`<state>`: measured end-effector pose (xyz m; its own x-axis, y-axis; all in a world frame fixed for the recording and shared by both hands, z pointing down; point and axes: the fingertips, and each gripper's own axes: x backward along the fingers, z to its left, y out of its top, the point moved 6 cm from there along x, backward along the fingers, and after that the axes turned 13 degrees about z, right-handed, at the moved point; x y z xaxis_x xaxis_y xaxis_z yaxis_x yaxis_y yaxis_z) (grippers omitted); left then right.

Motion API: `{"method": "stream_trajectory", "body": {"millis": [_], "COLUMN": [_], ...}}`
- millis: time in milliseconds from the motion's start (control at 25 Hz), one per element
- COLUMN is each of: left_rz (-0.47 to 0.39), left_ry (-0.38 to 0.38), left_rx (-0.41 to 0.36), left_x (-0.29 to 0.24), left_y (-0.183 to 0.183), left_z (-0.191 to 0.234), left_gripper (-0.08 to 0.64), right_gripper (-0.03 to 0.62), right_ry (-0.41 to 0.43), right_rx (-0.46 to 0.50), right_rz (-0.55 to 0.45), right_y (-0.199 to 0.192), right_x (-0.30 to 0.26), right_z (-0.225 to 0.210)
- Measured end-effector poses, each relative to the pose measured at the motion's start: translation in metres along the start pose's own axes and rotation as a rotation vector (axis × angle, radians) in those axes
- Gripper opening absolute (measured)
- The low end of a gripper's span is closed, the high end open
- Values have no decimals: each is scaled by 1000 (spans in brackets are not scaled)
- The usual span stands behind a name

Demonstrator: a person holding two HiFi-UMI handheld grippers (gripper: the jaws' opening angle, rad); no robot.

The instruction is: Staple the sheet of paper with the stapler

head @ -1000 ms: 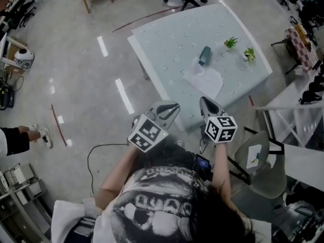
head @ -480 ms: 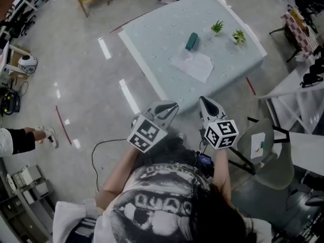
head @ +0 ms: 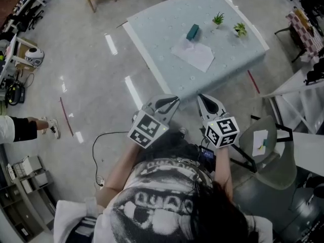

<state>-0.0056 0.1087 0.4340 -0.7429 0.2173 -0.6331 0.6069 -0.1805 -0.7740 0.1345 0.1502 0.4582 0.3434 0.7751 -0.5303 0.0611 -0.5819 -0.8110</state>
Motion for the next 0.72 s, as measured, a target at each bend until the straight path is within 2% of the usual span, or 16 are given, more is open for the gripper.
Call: {"method": "stream_trajectory", "body": {"millis": [360, 720], "left_rz": [-18, -32], "left_ry": [22, 28], "left_rx": [2, 1], "left_x": [8, 4], "left_y": [-2, 0], "left_z": [-12, -20], "left_gripper": [9, 11], "right_gripper": [-11, -11], "right_ry": [26, 20], "right_rx": [51, 62], "right_rz": [-1, -5], "right_y": [-2, -6], "right_x": [7, 17], "right_z": [11, 7]}}
